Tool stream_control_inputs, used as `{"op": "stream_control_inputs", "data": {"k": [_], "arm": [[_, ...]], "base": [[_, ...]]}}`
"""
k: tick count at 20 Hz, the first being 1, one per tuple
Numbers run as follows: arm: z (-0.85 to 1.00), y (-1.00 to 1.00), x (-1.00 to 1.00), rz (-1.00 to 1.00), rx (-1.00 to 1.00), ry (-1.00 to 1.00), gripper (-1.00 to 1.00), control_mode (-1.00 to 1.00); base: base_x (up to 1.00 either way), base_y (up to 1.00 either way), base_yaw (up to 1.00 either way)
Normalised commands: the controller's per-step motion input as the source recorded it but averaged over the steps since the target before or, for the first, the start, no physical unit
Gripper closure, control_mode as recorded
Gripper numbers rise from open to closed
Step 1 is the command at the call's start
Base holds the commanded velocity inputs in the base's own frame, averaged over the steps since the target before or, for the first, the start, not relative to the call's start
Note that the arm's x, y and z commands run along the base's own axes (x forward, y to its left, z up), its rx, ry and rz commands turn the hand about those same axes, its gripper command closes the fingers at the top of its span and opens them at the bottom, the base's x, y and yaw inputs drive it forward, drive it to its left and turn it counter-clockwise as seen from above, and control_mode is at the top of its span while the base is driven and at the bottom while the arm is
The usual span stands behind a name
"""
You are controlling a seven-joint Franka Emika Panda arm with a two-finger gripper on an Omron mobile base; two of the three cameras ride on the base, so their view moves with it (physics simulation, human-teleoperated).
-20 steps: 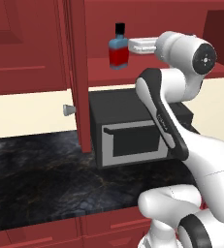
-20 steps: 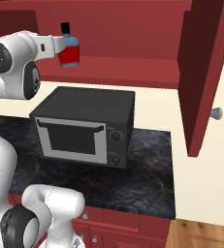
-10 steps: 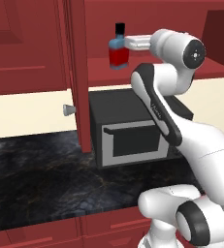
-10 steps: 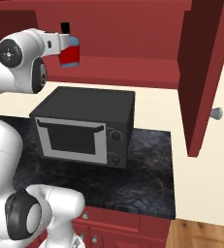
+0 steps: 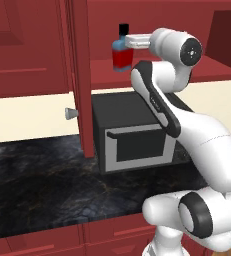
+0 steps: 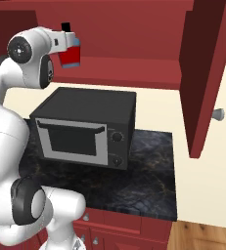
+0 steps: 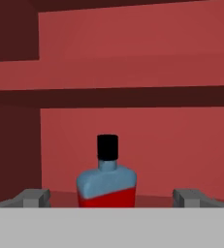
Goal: Get the candle and the liquor from the cabinet and move them to the dining counter.
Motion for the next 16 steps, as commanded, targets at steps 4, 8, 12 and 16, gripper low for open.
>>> {"op": "stream_control_inputs", "data": {"k": [4,8,12,16], "arm": [[0.00,0.00,0.30,0.00,0.00,0.00,-1.00,-1.00],[0.00,0.00,0.37,0.00,0.00,0.00,-1.00,-1.00],[0.00,0.00,0.31,0.00,0.00,0.00,-1.00,-1.00],[0.00,0.00,0.26,0.00,0.00,0.00,-1.00,-1.00]], "base": [[0.00,0.00,0.00],[0.00,0.00,0.00],[0.00,0.00,0.00],[0.00,0.00,0.00]]}}
